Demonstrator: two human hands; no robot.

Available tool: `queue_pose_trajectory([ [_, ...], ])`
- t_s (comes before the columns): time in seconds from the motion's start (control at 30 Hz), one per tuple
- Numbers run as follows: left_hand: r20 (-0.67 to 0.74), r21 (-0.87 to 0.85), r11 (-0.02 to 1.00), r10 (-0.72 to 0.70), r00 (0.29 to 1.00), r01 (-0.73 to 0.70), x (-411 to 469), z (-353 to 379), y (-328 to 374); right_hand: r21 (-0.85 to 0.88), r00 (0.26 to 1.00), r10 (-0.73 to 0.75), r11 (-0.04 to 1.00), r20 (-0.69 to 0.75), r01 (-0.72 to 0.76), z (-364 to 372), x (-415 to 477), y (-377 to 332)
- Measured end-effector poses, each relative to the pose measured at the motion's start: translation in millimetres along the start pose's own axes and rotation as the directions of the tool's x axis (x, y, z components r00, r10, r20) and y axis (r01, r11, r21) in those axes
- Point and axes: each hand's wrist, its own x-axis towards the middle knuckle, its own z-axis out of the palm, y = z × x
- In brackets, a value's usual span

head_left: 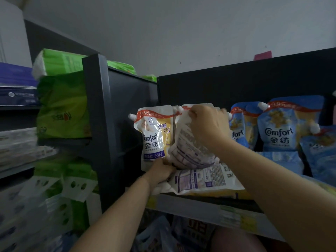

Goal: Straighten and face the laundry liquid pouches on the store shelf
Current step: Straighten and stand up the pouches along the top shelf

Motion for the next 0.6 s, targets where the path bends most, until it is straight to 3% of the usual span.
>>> queue_pose_trajectory([
  [0.17,0.077,-0.109,0.99,-0.08,0.994,0.088,2.0,-2.4,2.1,0.105,0.994,0.094,0.991,-0.058,-0.087,-18.9,14.3,2.8],
  [0.3,0.208,-0.244,0.965,-0.047,0.977,0.099,10.3,-3.6,1.3,0.112,0.991,0.075,0.992,-0.109,-0.063,-17.9,12.8,-3.5],
  [0.43,0.046,-0.391,0.917,-0.068,0.997,0.08,16.2,-0.1,-1.2,0.103,0.989,0.016,0.995,-0.149,0.0,-22.3,14.1,-10.3],
  [0.6,-0.09,-0.614,0.776,0.116,0.989,-0.147,11.3,-9.5,19.7,0.148,0.972,-0.043,0.986,-0.231,0.078,-36.3,21.8,-23.8],
])
